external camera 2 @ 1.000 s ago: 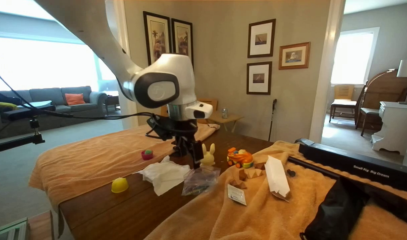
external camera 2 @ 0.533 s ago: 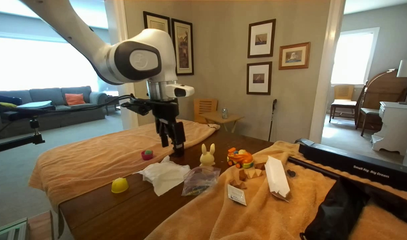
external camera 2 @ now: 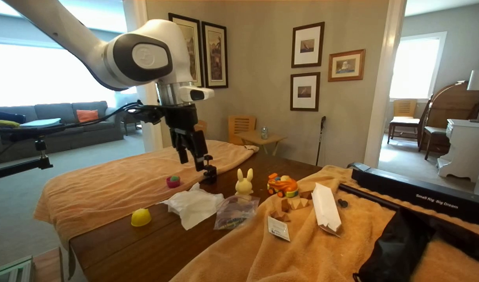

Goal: Pick up the crayon and put it into the clear plastic bag

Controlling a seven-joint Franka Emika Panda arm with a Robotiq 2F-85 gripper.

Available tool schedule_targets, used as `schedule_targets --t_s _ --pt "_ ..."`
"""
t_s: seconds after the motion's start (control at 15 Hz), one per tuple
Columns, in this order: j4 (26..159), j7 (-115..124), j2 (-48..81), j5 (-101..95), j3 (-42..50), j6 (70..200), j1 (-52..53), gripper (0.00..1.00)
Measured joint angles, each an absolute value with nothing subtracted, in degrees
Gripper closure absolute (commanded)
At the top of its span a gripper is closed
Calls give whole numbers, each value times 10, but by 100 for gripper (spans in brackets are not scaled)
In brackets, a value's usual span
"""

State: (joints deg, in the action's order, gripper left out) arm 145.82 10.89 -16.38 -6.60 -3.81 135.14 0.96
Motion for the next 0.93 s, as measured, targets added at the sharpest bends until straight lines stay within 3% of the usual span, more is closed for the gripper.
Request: schedule_targets --t_s 0.93 --pt "1468 65 -190 -35 -25 1348 11 0"
